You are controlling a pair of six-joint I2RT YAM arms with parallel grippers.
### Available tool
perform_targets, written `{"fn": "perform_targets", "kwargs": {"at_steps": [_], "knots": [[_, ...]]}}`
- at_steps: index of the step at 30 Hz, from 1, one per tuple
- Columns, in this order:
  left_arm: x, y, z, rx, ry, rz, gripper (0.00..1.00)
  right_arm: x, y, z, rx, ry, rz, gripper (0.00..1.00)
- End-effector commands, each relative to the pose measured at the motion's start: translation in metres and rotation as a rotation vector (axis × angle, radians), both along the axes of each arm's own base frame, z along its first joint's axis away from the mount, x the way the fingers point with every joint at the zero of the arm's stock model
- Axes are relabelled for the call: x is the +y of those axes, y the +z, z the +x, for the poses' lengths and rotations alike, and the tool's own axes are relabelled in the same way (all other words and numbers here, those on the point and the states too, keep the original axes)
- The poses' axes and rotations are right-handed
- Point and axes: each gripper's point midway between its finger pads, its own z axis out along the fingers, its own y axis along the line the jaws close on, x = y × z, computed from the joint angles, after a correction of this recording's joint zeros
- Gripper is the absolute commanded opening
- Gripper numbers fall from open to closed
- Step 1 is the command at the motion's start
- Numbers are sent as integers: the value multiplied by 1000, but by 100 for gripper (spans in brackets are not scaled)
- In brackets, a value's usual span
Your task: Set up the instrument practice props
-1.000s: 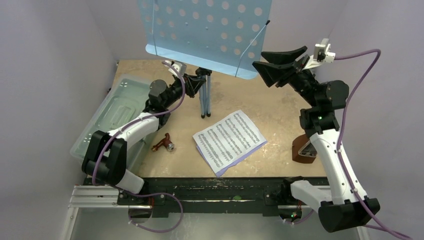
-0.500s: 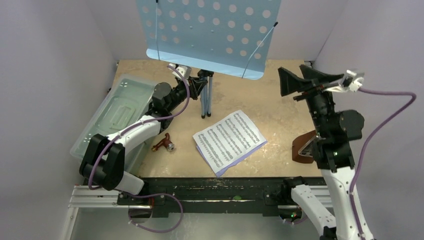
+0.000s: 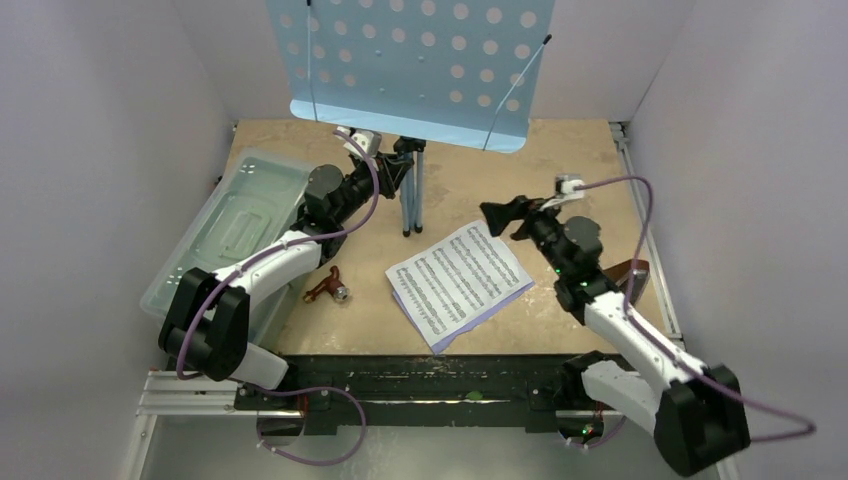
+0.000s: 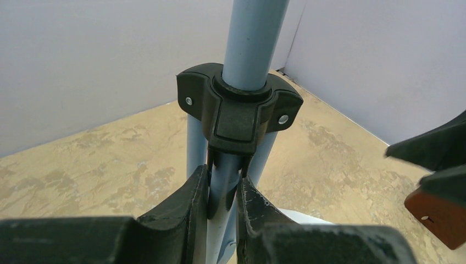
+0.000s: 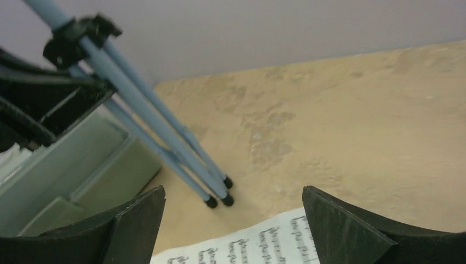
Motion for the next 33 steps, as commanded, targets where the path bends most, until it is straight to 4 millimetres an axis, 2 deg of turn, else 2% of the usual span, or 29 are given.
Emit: {"fn": "perform_targets", "kwargs": {"at_steps": [1,4,8,12,17,21,22,24,26,28,33], "knots": [[-2,20,-4,-3,-6,-59,0,61,33,16,-186,94,20,98],[-3,24,-6,-1,-16,-74,0,93,29,25,-256,122,69,94],[-4,25,-5,2,-15,-77,0,126,27,45,-297,-7,29,89],[-4,26,-7,2,-18,-85,0,140,20,64,-319,-123,31,76],[-5,28,-8,3,-27,-91,0,147,16,84,-323,-202,-62,60],[-5,31,-8,-1,-29,-92,0,150,11,95,-298,-235,-126,31],[-6,31,-8,-1,-31,-93,0,152,9,98,-295,-236,-135,28],[-6,30,-8,2,-32,-92,0,156,5,102,-289,-235,-149,26],[-5,29,-8,2,-27,-88,0,160,1,106,-280,-243,-163,32],[-4,29,-7,1,-23,-85,0,153,-9,111,-239,-329,-188,36],[-3,33,-9,-11,-17,-85,0,123,-17,110,-222,-583,-258,30]]}}
